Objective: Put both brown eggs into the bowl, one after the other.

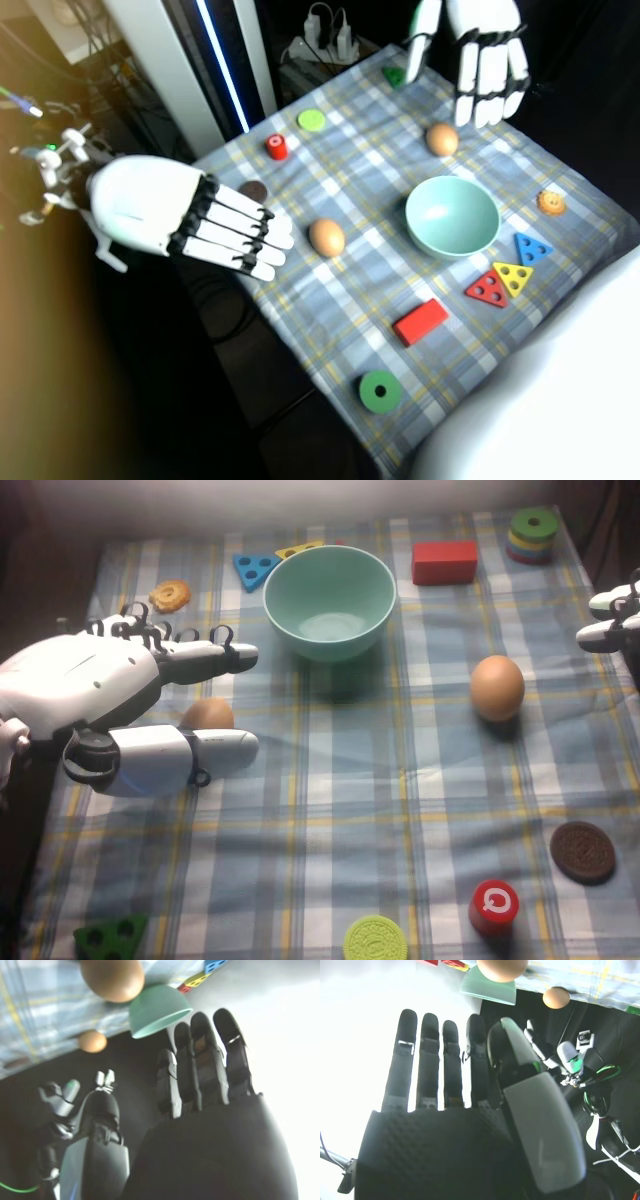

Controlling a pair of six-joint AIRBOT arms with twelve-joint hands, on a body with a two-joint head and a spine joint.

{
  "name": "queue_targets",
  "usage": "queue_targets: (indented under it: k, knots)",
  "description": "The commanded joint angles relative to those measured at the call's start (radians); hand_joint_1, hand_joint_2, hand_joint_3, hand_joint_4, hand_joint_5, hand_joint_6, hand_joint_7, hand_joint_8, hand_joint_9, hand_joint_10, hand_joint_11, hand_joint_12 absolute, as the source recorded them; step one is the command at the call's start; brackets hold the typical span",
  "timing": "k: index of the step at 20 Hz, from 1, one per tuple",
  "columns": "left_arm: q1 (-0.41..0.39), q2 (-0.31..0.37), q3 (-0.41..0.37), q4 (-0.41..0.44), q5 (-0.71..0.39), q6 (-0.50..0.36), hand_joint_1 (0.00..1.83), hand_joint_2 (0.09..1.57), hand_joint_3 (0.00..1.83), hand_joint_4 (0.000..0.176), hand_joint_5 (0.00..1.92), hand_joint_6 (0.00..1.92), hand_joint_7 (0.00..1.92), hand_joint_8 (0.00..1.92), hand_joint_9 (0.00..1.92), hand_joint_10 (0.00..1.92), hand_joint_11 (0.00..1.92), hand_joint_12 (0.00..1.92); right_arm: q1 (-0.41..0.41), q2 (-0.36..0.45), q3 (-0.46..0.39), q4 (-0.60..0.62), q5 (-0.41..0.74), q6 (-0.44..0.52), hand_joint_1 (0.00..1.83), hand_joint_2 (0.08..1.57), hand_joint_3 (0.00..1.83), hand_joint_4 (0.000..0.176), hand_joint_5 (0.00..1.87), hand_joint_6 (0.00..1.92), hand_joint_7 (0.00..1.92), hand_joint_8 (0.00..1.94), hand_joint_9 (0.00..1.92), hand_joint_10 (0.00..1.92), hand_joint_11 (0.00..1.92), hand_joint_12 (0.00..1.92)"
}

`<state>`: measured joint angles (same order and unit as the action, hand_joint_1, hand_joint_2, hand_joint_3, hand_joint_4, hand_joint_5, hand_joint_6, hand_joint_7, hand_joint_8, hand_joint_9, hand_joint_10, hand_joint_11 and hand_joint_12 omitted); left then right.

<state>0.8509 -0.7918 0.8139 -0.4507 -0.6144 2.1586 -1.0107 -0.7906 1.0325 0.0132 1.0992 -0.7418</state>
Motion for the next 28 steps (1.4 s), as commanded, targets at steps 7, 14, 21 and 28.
queue_targets:
  k: [7, 14, 21, 28]
  knots:
    - [-0.073, -0.057, 0.078, -0.082, 0.028, 0.160, 0.60, 0.92, 0.00, 0.176, 0.24, 0.00, 0.46, 0.00, 0.39, 0.00, 0.00, 0.77, 0.007, 0.007, 0.003, 0.021, 0.123, 0.006, 0.90, 1.41, 0.00, 0.000, 0.57, 0.00, 0.47, 0.00, 0.48, 0.01, 0.30, 0.46]
    - [-0.085, -0.077, 0.111, -0.134, 0.090, 0.228, 0.68, 0.92, 0.00, 0.176, 0.20, 0.00, 0.49, 0.00, 0.52, 0.01, 0.00, 0.78, 0.003, 0.006, 0.003, 0.021, 0.120, 0.010, 0.89, 1.40, 0.00, 0.000, 0.58, 0.00, 0.50, 0.01, 0.51, 0.01, 0.34, 0.49]
    - [-0.105, -0.112, 0.152, -0.194, 0.128, 0.281, 0.72, 0.99, 0.00, 0.176, 0.28, 0.00, 0.60, 0.00, 0.53, 0.01, 0.00, 0.49, 0.002, 0.003, 0.006, 0.021, 0.111, 0.010, 1.01, 1.38, 0.00, 0.000, 0.61, 0.00, 0.50, 0.00, 0.53, 0.00, 0.32, 0.64]
    - [-0.114, -0.121, 0.158, -0.194, 0.133, 0.282, 0.83, 1.02, 0.00, 0.138, 0.54, 0.01, 0.82, 0.03, 0.60, 0.02, 0.00, 0.43, -0.001, 0.003, 0.007, 0.020, 0.110, 0.010, 1.00, 1.38, 0.00, 0.000, 0.67, 0.01, 0.53, 0.00, 0.54, 0.00, 0.32, 0.63]
